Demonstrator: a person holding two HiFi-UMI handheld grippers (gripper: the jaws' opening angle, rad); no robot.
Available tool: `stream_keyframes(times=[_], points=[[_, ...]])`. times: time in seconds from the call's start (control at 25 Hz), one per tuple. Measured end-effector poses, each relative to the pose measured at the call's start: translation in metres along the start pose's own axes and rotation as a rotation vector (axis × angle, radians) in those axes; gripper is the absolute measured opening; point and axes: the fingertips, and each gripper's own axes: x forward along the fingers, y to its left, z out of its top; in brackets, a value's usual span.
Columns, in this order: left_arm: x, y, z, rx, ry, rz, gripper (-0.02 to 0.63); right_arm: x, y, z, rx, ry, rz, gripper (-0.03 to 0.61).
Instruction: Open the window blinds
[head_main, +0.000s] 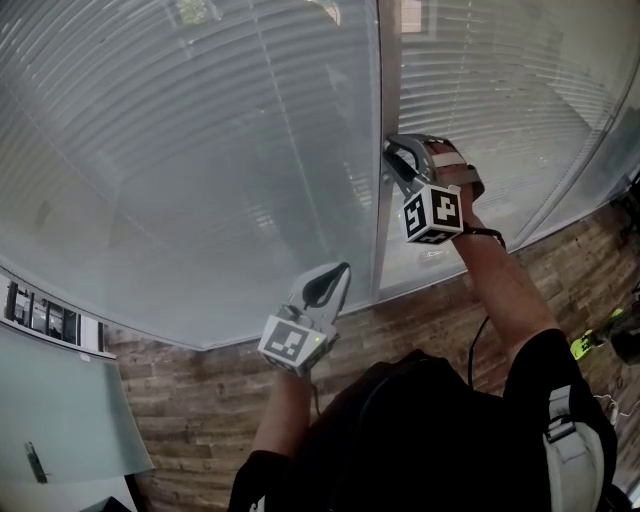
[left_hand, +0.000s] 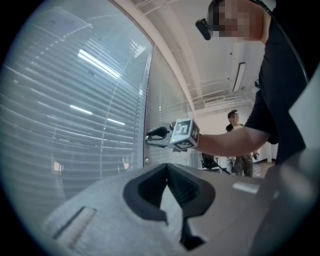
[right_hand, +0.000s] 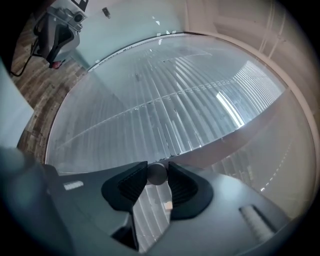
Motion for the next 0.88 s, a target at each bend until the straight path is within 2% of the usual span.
stream_keyframes(times=[0.36,0.88], points=[[-0.0011,-0.0012,0.0061,0.017,0.007,0.001,0.005,0.0,-0.0008,0.0001,0.044,-0.001,-0.003,0.131],[-0.0064,0.0004,-0.0022,0.01,0.012,0.01,0.004,-0.0014,-0.0085,-0.0002,0.312,-0.031,-0.025,0.13]])
